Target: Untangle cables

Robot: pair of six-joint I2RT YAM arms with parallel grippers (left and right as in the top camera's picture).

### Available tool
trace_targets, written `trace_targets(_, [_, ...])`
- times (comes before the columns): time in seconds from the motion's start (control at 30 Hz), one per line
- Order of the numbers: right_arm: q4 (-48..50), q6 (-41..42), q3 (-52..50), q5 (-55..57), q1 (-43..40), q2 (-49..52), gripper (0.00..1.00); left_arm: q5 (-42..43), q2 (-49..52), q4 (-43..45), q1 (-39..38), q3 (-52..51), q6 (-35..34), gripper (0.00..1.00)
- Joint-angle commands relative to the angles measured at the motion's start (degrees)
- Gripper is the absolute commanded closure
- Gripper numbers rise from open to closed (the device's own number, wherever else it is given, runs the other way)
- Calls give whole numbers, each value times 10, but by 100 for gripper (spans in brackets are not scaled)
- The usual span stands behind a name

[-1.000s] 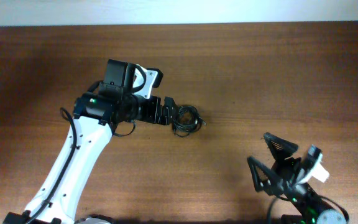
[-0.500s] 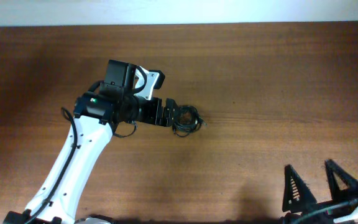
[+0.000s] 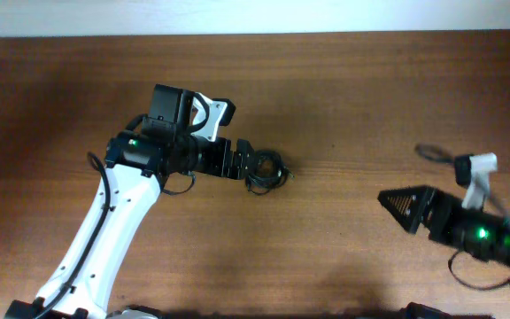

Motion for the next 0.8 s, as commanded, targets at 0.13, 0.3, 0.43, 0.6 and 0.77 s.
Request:
trace_targets(0.13, [-7,-44,-4,-47,90,83,0,-88,48,-6,1,7,-89,1])
trace_targets(0.3, [12,-44,-9,-24,182,137,0,-68,107,-9,0,7,-89,1])
trace_targets(0.43, [52,-37,-9,-24,247,186,0,-69,154,-2,0,7,-89,9])
trace_targets(0.6, [104,-8,-9,-24,312,249,0,-69,199,40,-10,7,-90,32])
trace_targets(0.77, [126,-7,-9,-24,355,303,0,-98,227,72,-19,7,-199,54])
